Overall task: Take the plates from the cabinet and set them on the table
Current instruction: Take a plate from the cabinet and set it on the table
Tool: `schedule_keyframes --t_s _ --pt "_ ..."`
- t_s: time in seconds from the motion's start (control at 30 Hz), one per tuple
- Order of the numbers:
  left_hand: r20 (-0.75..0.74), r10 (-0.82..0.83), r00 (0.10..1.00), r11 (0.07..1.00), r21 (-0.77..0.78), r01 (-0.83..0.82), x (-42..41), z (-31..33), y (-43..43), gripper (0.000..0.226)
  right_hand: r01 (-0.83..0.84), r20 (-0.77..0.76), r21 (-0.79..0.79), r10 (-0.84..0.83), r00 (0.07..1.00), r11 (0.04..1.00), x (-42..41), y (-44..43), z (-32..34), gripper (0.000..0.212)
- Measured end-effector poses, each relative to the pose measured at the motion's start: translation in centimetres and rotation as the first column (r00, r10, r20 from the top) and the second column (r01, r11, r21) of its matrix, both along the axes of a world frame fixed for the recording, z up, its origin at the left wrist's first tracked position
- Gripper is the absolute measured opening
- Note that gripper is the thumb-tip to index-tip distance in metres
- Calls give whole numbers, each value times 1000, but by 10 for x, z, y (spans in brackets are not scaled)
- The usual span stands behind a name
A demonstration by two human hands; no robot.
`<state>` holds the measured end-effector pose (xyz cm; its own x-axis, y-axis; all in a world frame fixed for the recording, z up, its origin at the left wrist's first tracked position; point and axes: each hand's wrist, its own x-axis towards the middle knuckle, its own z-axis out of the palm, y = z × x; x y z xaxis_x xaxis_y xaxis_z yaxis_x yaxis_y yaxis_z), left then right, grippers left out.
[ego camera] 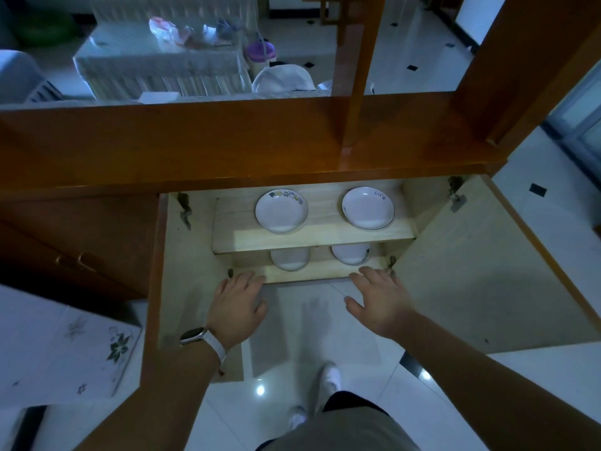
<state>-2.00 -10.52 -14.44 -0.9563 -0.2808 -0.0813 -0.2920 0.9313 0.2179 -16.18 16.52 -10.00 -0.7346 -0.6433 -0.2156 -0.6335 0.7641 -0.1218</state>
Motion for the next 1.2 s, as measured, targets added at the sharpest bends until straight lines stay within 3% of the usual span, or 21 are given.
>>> schedule_keyframes --t_s 0.13,0.53,1.2 --pt "9 25 1000 999 30 -25 -15 -14 -8 51 -58 19 -41 59 998 997 -14 -14 -6 65" --pt "135 142 981 988 46 -150 -43 -35 -32 59 -157 74 -78 163 984 984 -80 -49 -25 54" --pt "195 85 977 984 135 -113 -91 -70 -53 60 -139 180 -44 144 973 989 -105 -89 -61 62"
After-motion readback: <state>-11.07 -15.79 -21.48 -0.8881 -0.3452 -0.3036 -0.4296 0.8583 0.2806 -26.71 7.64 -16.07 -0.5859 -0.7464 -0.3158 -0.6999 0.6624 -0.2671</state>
